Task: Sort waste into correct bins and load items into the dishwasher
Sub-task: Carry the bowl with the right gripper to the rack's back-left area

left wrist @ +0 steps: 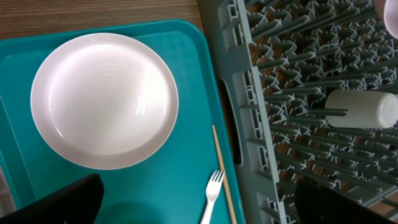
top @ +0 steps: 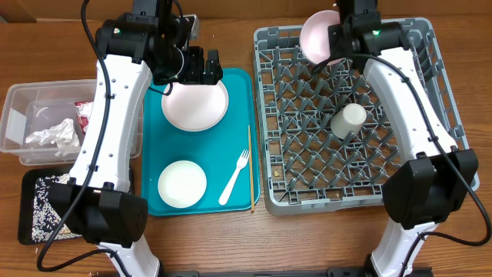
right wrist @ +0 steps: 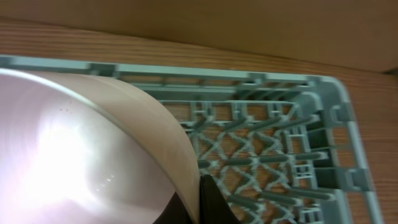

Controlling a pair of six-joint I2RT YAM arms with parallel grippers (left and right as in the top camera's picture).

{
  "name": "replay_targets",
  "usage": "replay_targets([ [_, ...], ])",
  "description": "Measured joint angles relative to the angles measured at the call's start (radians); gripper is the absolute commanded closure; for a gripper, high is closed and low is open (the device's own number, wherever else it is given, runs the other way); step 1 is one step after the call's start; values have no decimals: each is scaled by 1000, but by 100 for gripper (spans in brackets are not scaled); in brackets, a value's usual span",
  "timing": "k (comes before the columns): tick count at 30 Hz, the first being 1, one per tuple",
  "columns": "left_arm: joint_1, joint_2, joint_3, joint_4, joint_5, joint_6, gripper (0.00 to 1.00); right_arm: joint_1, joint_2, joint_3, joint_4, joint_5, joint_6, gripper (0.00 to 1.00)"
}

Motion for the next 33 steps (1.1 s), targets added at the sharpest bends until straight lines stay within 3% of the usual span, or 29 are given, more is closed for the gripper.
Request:
replay_targets([
  [4, 0, 0, 0, -1, -4, 0, 0, 6, -2, -57, 127, 177, -4, 96],
  [8, 0, 0, 0, -1, -6, 0, 0, 14, -2, -68, 124, 304, 8, 96],
  [11, 0, 0, 0, -2, -6, 0, 0, 36, -2, -68, 110, 426, 58, 96],
  [16, 0, 0, 0, -2, -6, 0, 0, 145, 0, -68, 101, 756, 257, 96],
  [23, 0, 0, 0, -2, -6, 0, 0, 188, 2, -115, -6, 850, 507, 96],
  [33, 0, 0, 0, -2, -6, 0, 0, 213, 13, -346, 196, 895, 583, 96],
])
